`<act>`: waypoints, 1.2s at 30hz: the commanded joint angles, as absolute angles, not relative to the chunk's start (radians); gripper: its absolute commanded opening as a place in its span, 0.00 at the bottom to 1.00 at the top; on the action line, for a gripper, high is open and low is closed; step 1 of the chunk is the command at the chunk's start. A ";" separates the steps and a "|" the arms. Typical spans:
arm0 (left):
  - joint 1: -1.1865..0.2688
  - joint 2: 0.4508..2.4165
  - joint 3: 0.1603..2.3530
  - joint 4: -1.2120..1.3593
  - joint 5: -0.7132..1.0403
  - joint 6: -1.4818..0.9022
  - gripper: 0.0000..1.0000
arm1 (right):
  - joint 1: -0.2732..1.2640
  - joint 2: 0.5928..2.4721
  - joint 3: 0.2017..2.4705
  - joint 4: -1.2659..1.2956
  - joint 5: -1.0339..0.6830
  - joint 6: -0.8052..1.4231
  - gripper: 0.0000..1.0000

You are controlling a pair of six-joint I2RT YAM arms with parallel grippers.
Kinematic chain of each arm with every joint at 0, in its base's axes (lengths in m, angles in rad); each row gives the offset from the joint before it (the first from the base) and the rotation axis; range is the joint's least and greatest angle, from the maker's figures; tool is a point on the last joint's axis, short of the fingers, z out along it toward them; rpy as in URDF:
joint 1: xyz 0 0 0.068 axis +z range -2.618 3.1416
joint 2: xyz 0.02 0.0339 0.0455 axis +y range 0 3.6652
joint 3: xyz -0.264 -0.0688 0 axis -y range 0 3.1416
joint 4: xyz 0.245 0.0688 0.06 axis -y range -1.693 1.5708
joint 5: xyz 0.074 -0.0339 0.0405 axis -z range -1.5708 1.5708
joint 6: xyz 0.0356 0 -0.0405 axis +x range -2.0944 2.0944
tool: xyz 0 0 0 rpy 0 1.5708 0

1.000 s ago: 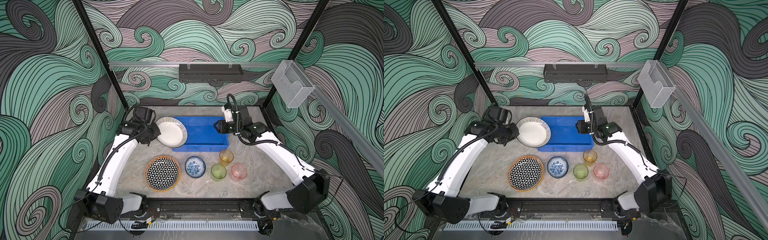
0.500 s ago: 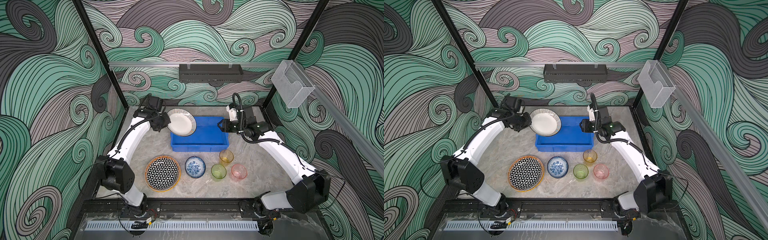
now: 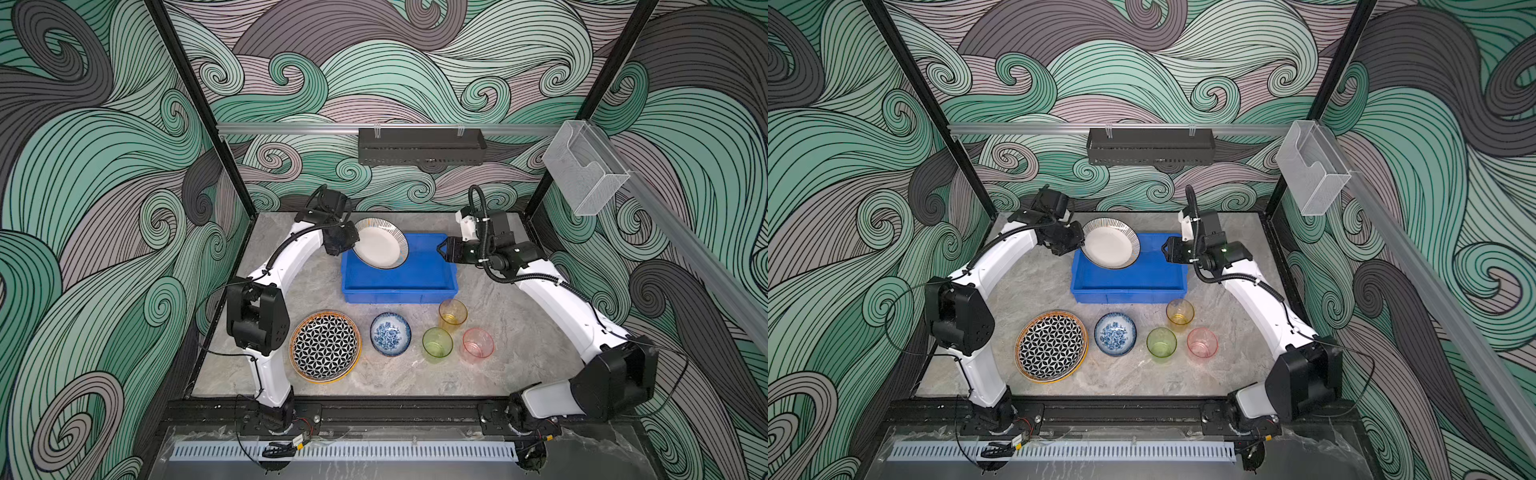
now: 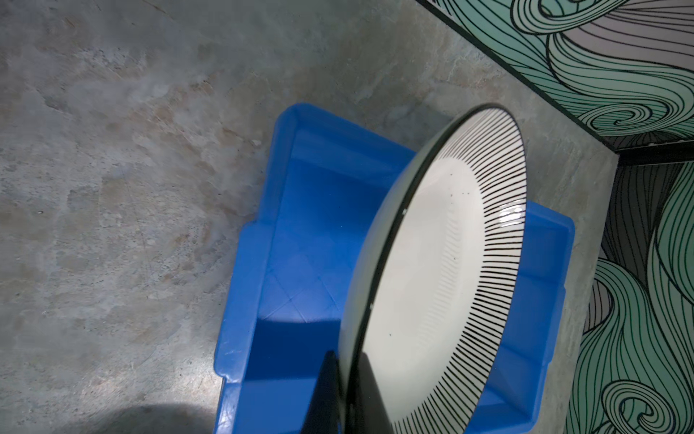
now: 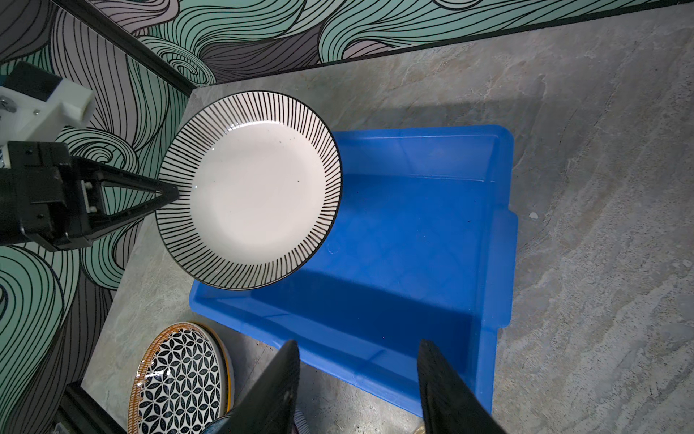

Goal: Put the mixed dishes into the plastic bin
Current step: 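Lift the striped plate with the left gripper and carry it over the bin, then lower the striped plate into the bin with the left gripper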

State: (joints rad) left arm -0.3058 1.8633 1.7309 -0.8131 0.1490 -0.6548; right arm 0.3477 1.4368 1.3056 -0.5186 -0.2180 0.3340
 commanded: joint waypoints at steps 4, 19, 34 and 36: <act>-0.331 1.891 1.803 -0.730 0.241 -0.675 0.00 | 0.341 1.441 1.286 -0.493 -0.237 0.343 0.52; -0.354 1.968 1.813 -0.707 0.275 -0.684 0.00 | 0.337 1.460 1.278 -0.489 -0.260 0.363 0.52; -0.377 2.033 1.831 -0.700 0.280 -0.690 0.00 | 0.337 1.466 1.272 -0.497 -0.277 0.361 0.52; -0.378 2.042 1.835 -0.701 0.281 -0.692 0.00 | 0.338 1.465 1.272 -0.499 -0.276 0.360 0.52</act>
State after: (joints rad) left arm -0.3695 2.0483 1.7584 -0.7788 0.2214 -0.6697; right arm 0.3428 1.4590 1.2819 -0.5110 -0.2672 0.3527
